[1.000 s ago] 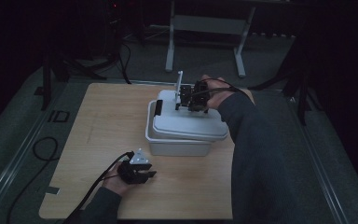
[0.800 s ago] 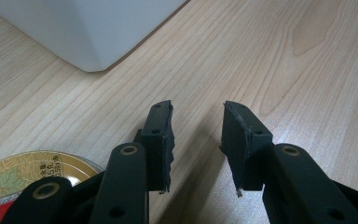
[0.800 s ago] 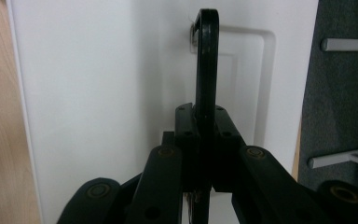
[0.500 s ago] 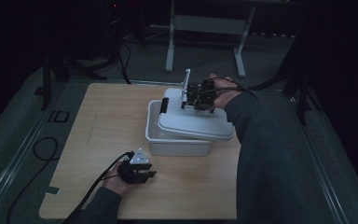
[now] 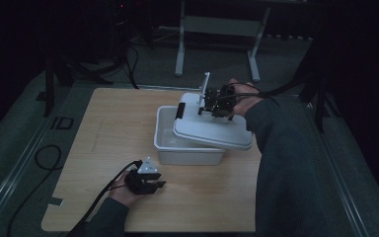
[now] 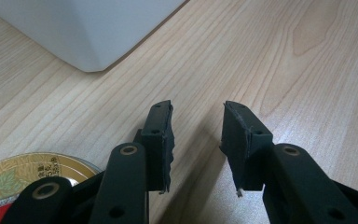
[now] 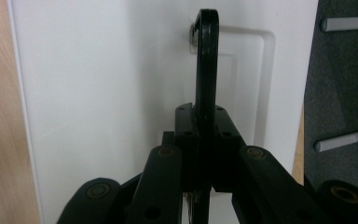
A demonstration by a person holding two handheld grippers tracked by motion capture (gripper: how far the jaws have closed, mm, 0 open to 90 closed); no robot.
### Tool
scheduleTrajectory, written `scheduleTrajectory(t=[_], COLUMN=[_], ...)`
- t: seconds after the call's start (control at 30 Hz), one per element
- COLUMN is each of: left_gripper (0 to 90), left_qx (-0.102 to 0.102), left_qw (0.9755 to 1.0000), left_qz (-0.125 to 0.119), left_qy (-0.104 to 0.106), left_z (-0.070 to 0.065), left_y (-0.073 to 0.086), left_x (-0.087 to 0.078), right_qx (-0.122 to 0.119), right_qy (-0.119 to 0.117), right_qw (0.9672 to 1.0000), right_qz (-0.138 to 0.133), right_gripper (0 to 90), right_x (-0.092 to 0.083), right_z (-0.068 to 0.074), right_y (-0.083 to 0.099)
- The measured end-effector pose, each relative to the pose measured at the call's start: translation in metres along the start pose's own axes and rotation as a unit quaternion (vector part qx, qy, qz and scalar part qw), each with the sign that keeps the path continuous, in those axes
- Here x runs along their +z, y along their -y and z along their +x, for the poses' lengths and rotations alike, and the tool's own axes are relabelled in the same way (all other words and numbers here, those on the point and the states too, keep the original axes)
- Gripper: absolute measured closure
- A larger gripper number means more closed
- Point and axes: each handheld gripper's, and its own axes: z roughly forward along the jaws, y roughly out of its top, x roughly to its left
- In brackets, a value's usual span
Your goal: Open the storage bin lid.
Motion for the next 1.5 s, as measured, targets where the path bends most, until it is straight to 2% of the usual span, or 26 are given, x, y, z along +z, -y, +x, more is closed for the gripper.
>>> scheduleTrajectory(t=[0.53, 1.33, 1.5], left_gripper=[63.0, 63.0, 62.9], left_qx=[0.0, 0.001, 0.002], left_qw=[1.0, 1.0, 1.0], left_qz=[0.0, -0.001, 0.0], left_qy=[0.0, 0.001, 0.0], left_z=[0.0, 0.0, 0.0], left_y=[0.0, 0.0, 0.0], left_x=[0.0, 0.001, 0.001], right_qx=[0.029, 0.073, 0.076], right_qy=[0.002, 0.005, 0.007], right_qw=[0.9996, 0.9973, 0.997], right_qz=[0.003, 0.007, 0.009], right_gripper=[84.1, 84.1, 84.1], right_x=[0.001, 0.002, 0.0], right_z=[-0.005, -0.01, -0.01], right_y=[0.027, 0.058, 0.062])
